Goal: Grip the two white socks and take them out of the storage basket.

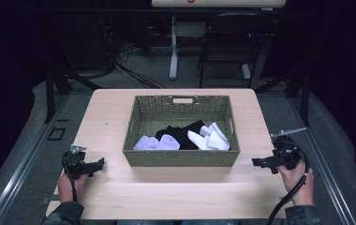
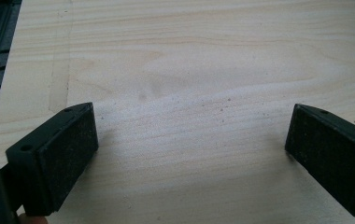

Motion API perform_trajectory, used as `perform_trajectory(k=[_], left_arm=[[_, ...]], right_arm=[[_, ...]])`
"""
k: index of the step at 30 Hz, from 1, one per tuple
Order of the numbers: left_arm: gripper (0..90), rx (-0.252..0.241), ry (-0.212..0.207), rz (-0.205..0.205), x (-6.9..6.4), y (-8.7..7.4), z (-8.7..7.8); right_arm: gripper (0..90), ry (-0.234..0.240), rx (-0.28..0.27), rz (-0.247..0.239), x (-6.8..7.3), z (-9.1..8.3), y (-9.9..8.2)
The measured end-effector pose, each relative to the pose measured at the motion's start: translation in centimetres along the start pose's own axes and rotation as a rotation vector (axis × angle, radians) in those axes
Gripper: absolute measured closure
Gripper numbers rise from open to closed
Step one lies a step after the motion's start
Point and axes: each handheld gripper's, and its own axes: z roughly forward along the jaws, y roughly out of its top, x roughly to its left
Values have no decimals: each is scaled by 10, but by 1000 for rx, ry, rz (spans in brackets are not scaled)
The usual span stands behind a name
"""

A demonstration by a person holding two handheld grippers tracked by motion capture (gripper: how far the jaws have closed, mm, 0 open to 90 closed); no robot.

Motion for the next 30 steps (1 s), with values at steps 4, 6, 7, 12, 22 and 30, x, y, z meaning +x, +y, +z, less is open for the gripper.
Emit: perform_trajectory(k=[4, 6, 7, 12, 22, 30], left_arm=[[23, -1, 0, 1, 0, 0, 0], [23, 0, 0, 0, 0, 0, 0], [23, 0, 0, 0, 0, 0, 0], [23, 0, 0, -1, 0, 0, 0], [23, 0, 0, 0, 0, 0, 0], [23, 0, 0, 0, 0, 0, 0]], right_arm=[[0, 2, -5, -23, 4, -10, 10], [0, 2, -8, -36, 8, -16, 16], [0, 2, -7, -45, 8, -18, 18], [0, 7, -17, -77, 16, -33, 34], [4, 26, -13, -137, 32, -46, 71], [12, 40, 10, -177, 40, -41, 100]])
